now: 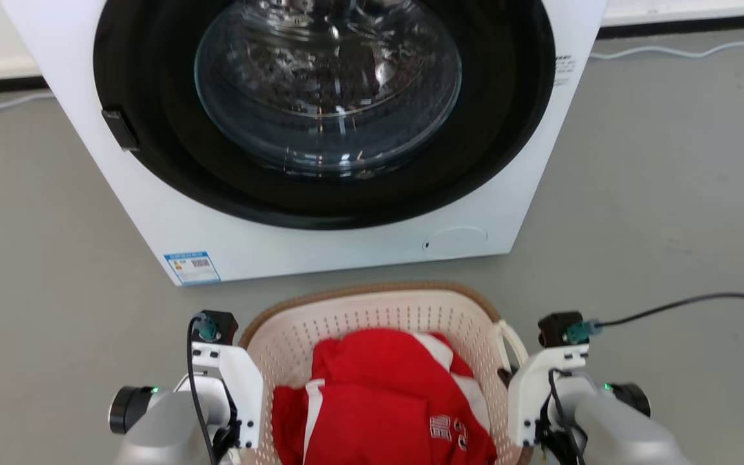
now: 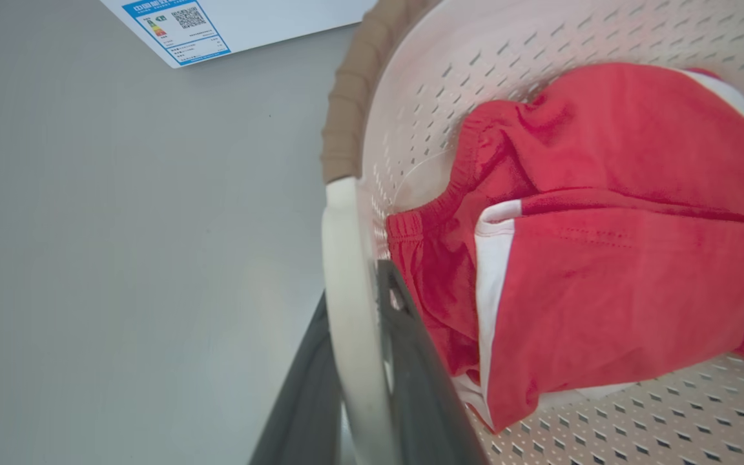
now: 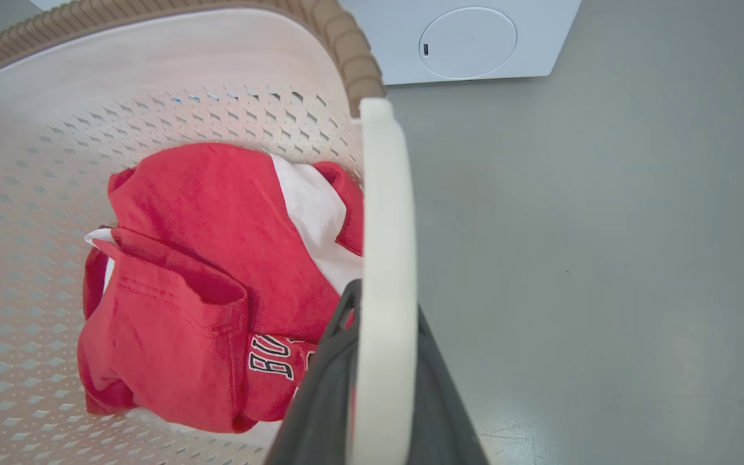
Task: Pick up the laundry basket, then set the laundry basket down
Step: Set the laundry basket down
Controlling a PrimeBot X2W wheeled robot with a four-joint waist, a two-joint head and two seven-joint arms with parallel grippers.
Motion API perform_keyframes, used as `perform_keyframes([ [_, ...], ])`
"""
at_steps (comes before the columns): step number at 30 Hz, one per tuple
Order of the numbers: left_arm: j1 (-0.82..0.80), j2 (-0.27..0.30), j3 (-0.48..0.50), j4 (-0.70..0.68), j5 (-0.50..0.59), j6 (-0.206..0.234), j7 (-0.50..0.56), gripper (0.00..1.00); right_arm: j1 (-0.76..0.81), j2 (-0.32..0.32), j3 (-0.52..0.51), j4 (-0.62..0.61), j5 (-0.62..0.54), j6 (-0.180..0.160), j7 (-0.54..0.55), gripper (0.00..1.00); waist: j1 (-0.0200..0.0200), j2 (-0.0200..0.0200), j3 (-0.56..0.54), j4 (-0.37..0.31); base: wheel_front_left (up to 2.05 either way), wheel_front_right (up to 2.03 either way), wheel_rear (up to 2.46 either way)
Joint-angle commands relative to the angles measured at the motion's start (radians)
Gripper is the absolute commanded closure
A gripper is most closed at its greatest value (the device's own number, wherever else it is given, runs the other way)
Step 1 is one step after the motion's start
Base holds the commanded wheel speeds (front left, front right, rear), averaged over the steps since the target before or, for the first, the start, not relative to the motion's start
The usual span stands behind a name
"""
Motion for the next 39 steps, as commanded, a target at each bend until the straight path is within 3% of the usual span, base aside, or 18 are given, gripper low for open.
perform_keyframes([
  [1, -0.053, 0.035, 0.015, -0.005, -0.005, 0.012, -0.01, 1.0, -0.058, 0.002, 0.012, -0.021, 0.005, 0.008, -0.039, 1.0, 0.0, 0.0, 0.033, 0.004, 0.0, 0.0, 0.0],
  [25, -0.282, 0.04, -0.033, -0.021, 0.058, 0.098, -0.164, 1.0, -0.234, 0.002, 0.062, -0.054, -0.005, 0.008, -0.267, 1.0, 0.0, 0.0, 0.458, 0.049, 0.0, 0.0, 0.0],
  [39, -0.416, 0.054, -0.03, -0.026, 0.065, 0.148, -0.275, 1.0, -0.351, -0.003, 0.019, -0.072, -0.065, 0.008, -0.312, 1.0, 0.0, 0.0, 0.68, 0.039, 0.0, 0.0, 0.0],
])
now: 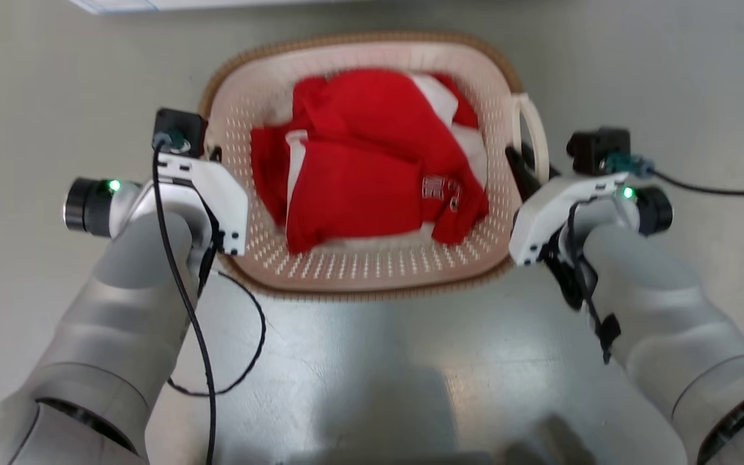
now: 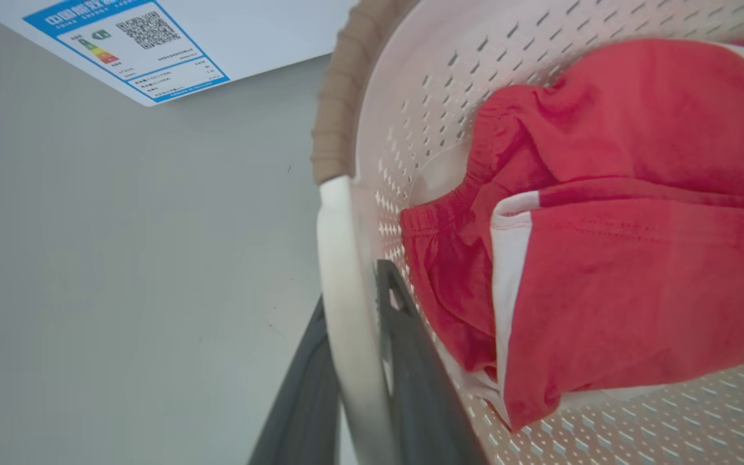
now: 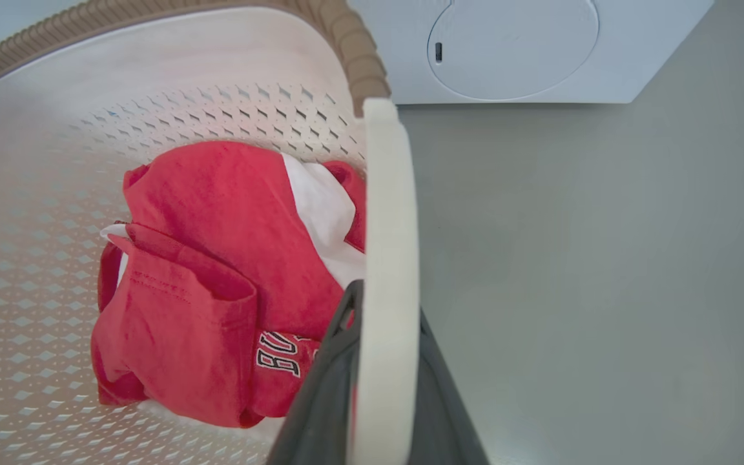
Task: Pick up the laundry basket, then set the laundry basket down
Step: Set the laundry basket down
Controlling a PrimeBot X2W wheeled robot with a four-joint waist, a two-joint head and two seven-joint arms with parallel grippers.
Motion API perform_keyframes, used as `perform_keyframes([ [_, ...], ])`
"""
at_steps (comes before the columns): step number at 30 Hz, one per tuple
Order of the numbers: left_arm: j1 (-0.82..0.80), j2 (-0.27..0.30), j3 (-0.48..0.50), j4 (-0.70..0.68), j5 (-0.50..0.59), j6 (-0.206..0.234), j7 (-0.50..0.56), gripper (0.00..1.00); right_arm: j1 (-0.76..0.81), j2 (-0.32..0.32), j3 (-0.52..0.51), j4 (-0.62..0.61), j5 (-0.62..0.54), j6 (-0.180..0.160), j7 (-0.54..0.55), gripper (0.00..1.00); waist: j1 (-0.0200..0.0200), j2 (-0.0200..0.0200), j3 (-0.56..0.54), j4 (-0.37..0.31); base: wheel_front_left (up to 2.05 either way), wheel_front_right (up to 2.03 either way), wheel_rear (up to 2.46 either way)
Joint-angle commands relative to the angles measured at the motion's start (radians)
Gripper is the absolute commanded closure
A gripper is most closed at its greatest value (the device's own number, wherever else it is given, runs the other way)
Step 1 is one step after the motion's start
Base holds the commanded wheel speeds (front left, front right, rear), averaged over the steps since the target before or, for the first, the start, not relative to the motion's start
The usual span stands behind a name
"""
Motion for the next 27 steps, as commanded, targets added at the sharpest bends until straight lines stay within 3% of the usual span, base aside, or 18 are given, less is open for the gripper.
perform_keyframes([
  [1, -0.038, 0.036, 0.011, -0.015, 0.017, 0.025, -0.035, 1.0, -0.003, 0.025, -0.016, -0.048, -0.044, 0.017, -0.019, 1.0, 0.0001, 0.0, 0.058, -0.004, 0.0, 0.0, 0.0],
  [15, -0.117, 0.036, -0.001, -0.012, 0.028, 0.058, -0.085, 1.0, 0.038, -0.005, -0.232, -0.15, -0.241, 0.017, -0.02, 1.0, 0.0001, 0.0, 0.163, 0.017, 0.0, 0.0, 0.0],
  [27, -0.139, 0.055, -0.015, -0.004, 0.027, 0.064, -0.064, 1.0, 0.075, 0.021, -0.317, -0.157, -0.309, 0.017, -0.02, 1.0, 0.0001, 0.0, 0.189, 0.009, 0.0, 0.0, 0.0],
])
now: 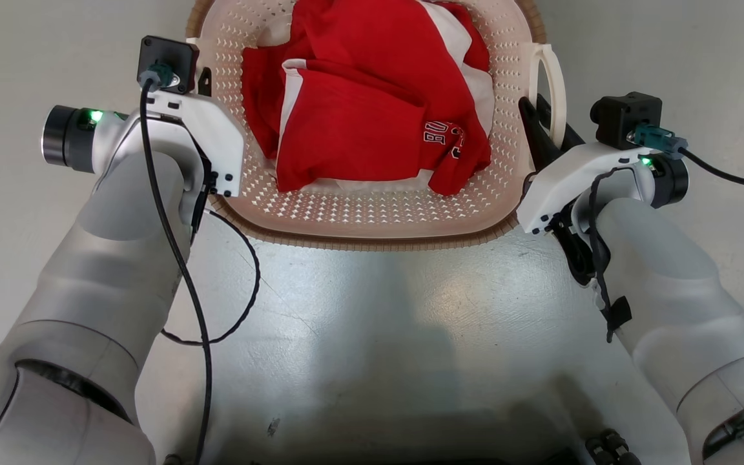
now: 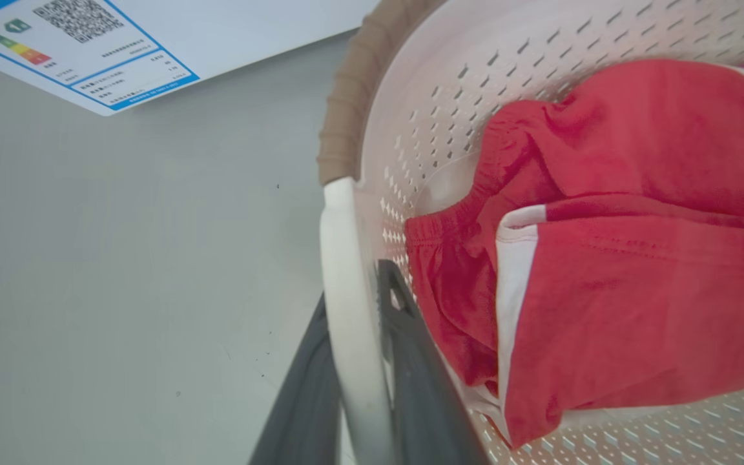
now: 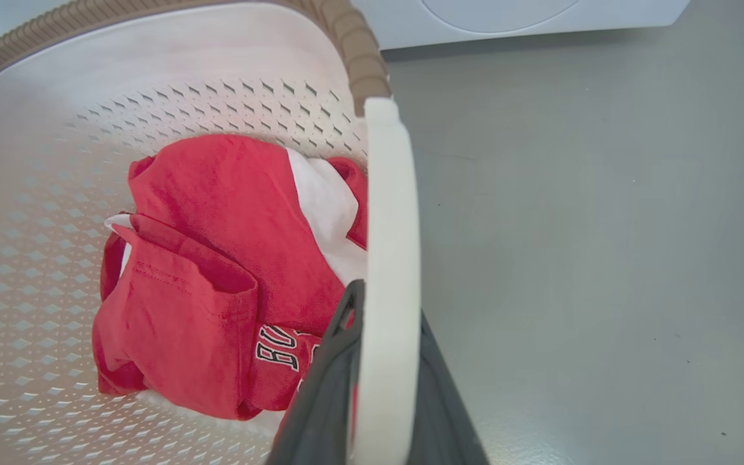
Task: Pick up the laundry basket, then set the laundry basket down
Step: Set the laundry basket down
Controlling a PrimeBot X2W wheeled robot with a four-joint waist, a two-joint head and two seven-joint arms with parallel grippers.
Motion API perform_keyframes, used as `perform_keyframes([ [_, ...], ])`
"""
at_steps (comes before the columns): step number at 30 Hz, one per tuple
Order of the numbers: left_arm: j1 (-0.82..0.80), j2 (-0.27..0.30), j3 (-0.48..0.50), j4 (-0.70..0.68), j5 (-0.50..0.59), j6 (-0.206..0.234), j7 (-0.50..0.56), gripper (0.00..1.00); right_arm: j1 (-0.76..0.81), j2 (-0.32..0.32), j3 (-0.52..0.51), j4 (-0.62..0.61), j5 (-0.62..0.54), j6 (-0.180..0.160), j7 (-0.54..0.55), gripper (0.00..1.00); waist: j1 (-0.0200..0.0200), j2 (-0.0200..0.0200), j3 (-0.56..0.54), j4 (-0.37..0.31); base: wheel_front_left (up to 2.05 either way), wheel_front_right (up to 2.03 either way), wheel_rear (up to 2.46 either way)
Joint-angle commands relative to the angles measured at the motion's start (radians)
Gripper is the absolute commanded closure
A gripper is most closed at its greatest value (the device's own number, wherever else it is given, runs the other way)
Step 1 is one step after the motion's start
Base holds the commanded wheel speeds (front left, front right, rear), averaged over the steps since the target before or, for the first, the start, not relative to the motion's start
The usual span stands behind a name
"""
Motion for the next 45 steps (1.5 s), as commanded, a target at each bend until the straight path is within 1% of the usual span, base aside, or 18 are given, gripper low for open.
perform_keyframes([
  [1, -0.01, 0.047, 0.005, 0.005, 0.007, 0.028, -0.002, 1.0, 0.066, 0.038, 0.017, -0.026, -0.025, 0.017, -0.014, 1.0, 0.0, 0.0, 0.002, -0.002, 0.0, 0.0, 0.0],
  [16, 0.001, 0.038, -0.001, 0.009, -0.013, 0.035, 0.018, 1.0, 0.065, 0.046, -0.026, -0.024, -0.064, 0.017, -0.014, 1.0, 0.0, 0.0, 0.005, -0.002, 0.0, 0.0, 0.0],
  [17, 0.001, 0.038, -0.001, 0.01, -0.013, 0.036, 0.019, 0.97, 0.064, 0.046, -0.028, -0.023, -0.067, 0.017, -0.014, 1.0, 0.0, 0.0, 0.005, -0.002, 0.0, 0.0, 0.0],
  [18, 0.001, 0.038, -0.001, 0.01, -0.015, 0.035, 0.02, 0.91, 0.064, 0.047, -0.03, -0.022, -0.069, 0.017, -0.014, 1.0, 0.0, 0.0, 0.005, -0.002, 0.0, 0.0, 0.0],
  [19, 0.001, 0.038, 0.0, 0.01, -0.017, 0.035, 0.024, 0.87, 0.064, 0.047, -0.032, -0.021, -0.07, 0.017, -0.014, 0.94, 0.0, 0.0, 0.005, -0.001, 0.0, 0.0, 0.0],
  [20, 0.001, 0.038, 0.002, 0.01, -0.021, 0.036, 0.029, 0.75, 0.063, 0.047, -0.035, -0.017, -0.072, 0.017, -0.014, 0.85, 0.0, 0.0, 0.005, -0.001, 0.0, 0.0, 0.0],
  [21, 0.001, 0.038, 0.005, 0.011, -0.026, 0.038, 0.032, 0.61, 0.062, 0.047, -0.037, -0.013, -0.073, 0.017, -0.014, 0.71, 0.0, 0.0, 0.005, -0.001, 0.0, 0.0, 0.0],
  [22, 0.003, 0.038, 0.004, 0.011, -0.027, 0.041, 0.037, 0.23, 0.06, 0.047, -0.042, -0.013, -0.077, 0.017, -0.014, 0.54, 0.0, 0.0, 0.005, -0.001, 0.0, 0.0, 0.0],
  [23, 0.005, 0.037, 0.001, 0.011, -0.026, 0.042, 0.042, 0.0, 0.057, 0.047, -0.05, -0.015, -0.084, 0.017, -0.014, 0.0, 0.0, 0.0, 0.005, -0.002, 0.0, 0.0, 0.0],
  [36, 0.013, 0.042, 0.003, 0.012, -0.041, 0.056, 0.021, 0.0, 0.076, 0.049, -0.14, -0.034, -0.152, 0.017, -0.014, 0.0, 0.0, 0.0, -0.006, -0.003, 0.0, 0.0, 0.0],
  [45, 0.045, 0.042, 0.02, 0.013, -0.071, 0.049, -0.006, 0.0, 0.112, 0.049, -0.216, -0.073, -0.196, 0.017, -0.014, 0.0, 0.0, 0.0, -0.07, -0.004, 0.0, 0.0, 0.0],
])
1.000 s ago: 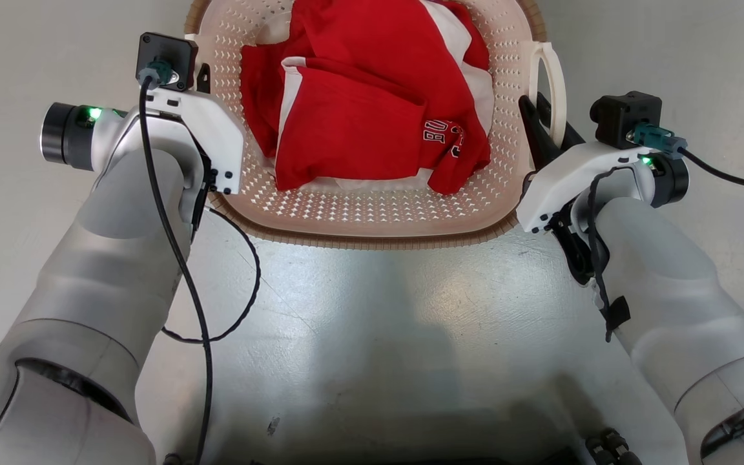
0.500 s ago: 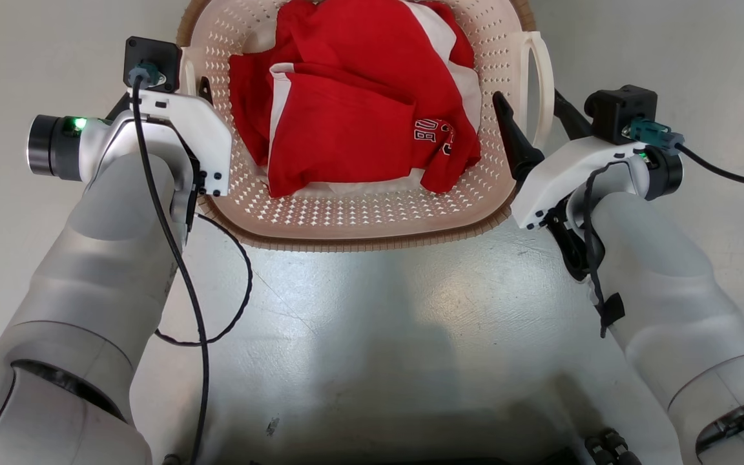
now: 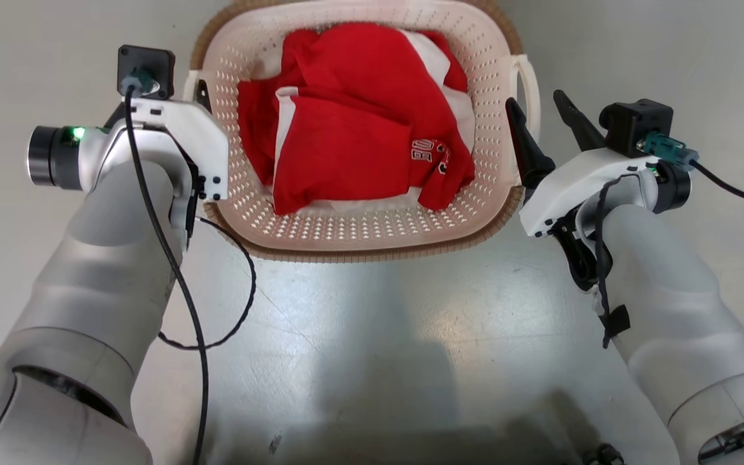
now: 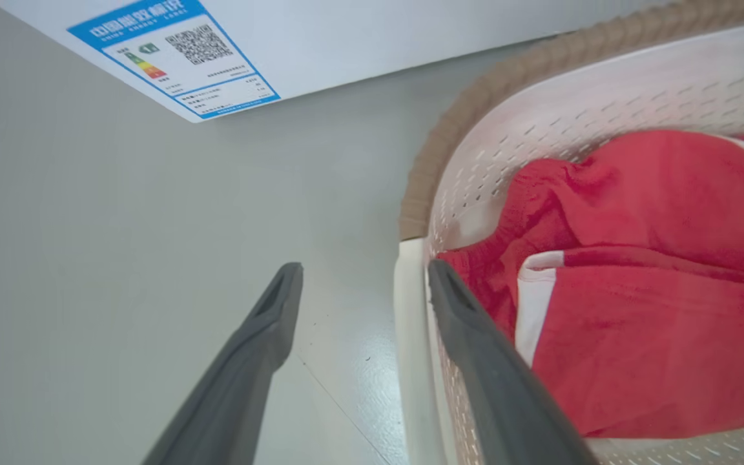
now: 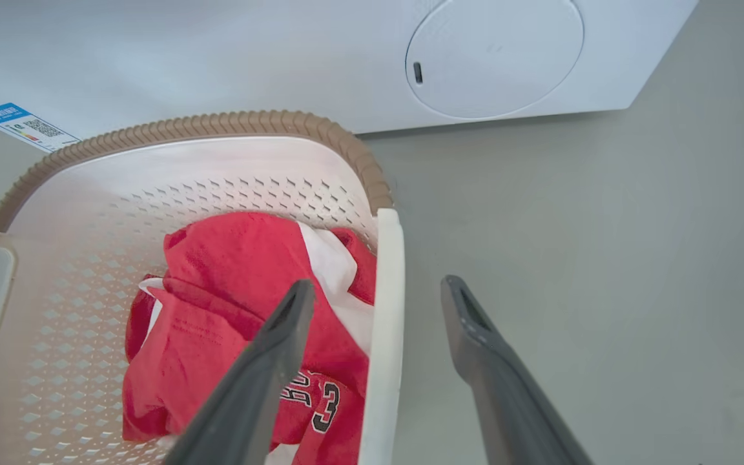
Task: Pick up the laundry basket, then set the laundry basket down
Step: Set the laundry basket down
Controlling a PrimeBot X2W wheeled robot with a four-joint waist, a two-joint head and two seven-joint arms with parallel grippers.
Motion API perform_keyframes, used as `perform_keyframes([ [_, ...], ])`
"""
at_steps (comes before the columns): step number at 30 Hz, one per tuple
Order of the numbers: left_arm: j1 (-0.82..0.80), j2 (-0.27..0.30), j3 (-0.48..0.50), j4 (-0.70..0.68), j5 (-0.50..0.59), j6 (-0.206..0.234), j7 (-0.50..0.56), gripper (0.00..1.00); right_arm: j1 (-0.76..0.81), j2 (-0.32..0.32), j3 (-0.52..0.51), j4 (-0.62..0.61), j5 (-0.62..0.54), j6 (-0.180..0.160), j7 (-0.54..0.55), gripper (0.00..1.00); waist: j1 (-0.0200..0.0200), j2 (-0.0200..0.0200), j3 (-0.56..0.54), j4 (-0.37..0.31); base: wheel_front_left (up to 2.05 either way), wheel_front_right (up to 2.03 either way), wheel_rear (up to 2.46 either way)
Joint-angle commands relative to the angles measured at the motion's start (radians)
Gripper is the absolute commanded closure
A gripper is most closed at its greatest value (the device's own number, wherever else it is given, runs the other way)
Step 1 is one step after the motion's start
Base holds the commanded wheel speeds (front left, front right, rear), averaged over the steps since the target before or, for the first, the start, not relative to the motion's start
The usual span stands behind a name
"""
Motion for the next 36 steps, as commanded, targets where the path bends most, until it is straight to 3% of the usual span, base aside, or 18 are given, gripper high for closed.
perform_keyframes([
  [1, 0.043, 0.031, 0.022, -0.003, -0.016, -0.001, -0.021, 0.0, 0.062, 0.024, -0.007, -0.027, -0.021, 0.006, -0.014, 0.0, 0.0, 0.0, -0.029, 0.0, 0.0, 0.0, 0.0],
  [17, 0.214, 0.004, 0.096, -0.073, -0.082, -0.078, -0.101, 0.0, 0.23, -0.006, -0.199, -0.146, -0.191, 0.006, -0.014, 0.0, 0.0, 0.0, -0.322, 0.024, 0.0, 0.0, 0.0],
  [36, 0.57, 0.08, 0.262, -0.31, -0.019, -0.095, -0.101, 0.0, 0.425, -0.009, -0.252, -0.185, -0.27, 0.006, -0.014, 0.0, 0.0, 0.0, -0.696, 0.001, 0.0, 0.0, 0.0],
])
